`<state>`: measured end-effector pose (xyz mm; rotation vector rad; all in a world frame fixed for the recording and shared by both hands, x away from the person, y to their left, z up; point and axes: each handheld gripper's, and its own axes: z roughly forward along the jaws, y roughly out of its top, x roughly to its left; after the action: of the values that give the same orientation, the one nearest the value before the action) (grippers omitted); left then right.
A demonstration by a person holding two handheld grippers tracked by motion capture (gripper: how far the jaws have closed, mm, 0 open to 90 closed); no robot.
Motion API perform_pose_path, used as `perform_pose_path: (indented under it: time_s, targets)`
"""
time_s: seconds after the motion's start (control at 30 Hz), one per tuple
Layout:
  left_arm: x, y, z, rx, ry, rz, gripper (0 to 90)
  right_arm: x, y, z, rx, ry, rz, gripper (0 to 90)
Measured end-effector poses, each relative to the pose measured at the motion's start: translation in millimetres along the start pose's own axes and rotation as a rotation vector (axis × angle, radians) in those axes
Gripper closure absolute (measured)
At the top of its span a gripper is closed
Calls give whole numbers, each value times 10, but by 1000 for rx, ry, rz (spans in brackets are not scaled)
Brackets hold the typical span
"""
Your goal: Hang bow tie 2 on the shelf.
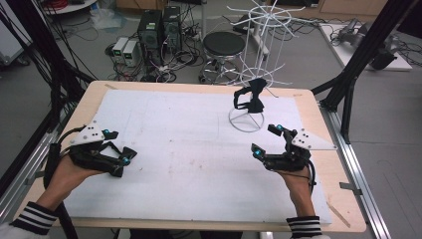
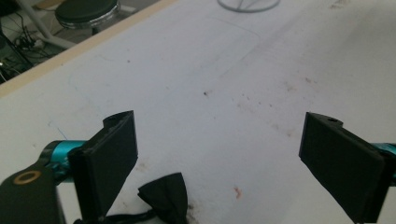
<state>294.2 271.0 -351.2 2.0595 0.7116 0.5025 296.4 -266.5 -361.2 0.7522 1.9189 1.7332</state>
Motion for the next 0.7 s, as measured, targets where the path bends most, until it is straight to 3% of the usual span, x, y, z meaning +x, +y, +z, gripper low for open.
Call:
perform_pose_path:
  time_s: [0.1, 0.3, 0.53, 0.6, 0.7]
  targets:
    - [5, -53, -12, 20, -13, 6, 189, -6, 0, -10, 0, -2, 6, 104]
    - [31, -152, -7, 93, -3, -13, 207, -19, -1, -16, -2, -1, 4, 104]
    - [65, -231, 14, 191, 5, -53, 218, -23, -2, -21, -1, 2, 6, 104]
    - [76, -261, 31, 218, -20, -64, 262, -24, -4, -23, 2, 2, 9, 105]
    - [86, -310, 58, 250, -15, -80, 272, -24, -4, -25, 0, 0, 12, 104]
